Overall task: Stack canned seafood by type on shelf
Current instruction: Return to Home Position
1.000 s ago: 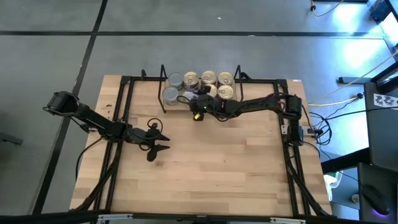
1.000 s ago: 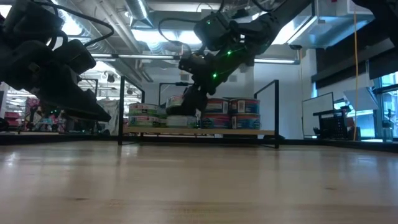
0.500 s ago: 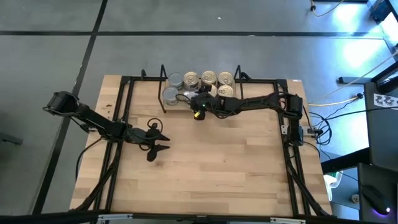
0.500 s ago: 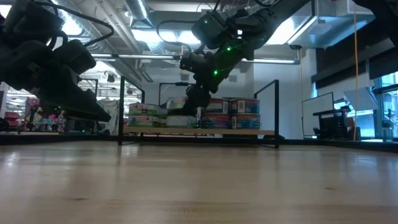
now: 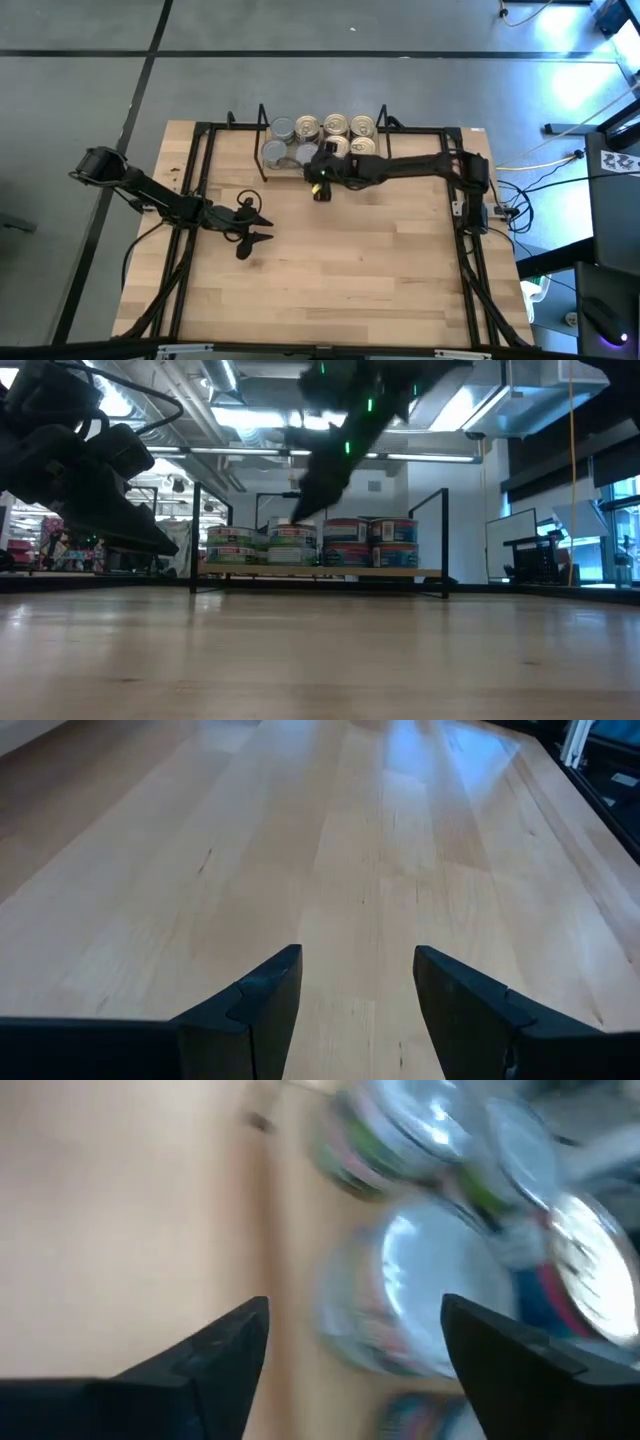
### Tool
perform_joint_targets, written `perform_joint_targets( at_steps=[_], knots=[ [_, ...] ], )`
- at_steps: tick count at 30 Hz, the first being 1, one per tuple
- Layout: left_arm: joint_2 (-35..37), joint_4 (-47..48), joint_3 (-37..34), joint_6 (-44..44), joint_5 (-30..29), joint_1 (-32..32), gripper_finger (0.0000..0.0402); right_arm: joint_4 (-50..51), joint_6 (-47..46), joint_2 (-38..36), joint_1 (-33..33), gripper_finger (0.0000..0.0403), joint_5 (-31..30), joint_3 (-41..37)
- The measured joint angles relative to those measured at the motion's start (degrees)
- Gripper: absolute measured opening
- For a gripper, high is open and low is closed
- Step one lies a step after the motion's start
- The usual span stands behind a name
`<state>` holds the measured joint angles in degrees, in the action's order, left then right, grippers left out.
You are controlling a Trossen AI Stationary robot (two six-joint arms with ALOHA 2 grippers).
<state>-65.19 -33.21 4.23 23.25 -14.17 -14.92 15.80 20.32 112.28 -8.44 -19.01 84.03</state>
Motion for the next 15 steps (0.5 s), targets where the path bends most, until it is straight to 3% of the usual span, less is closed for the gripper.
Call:
perform_joint_targets(
  at_steps=[4, 9, 13, 15],
  knots=[
    [0.0, -0.51, 0.47, -2.48, 0.0, 0.11, 0.0191, 9.74, -3.81, -1.86, 5.15, 0.0258, 1.74, 3.58],
    [0.79, -0.74, 2.01, -8.89, 0.04, 1.43, 0.0159, 17.95, -7.32, -5.39, 11.19, 0.0153, -0.28, 2.17],
    [4.27, -1.78, 2.05, -15.2, 0.28, 3.45, 0.0115, 17.7, -10.21, -10.32, 12.63, 0.0047, 8.93, -3.95],
    [7.57, -1.78, 2.05, -18.65, 1.66, 4.84, 0.0096, 13.99, -12.47, -13.81, 12.27, 0.0013, 13.0, -9.22]
  ],
)
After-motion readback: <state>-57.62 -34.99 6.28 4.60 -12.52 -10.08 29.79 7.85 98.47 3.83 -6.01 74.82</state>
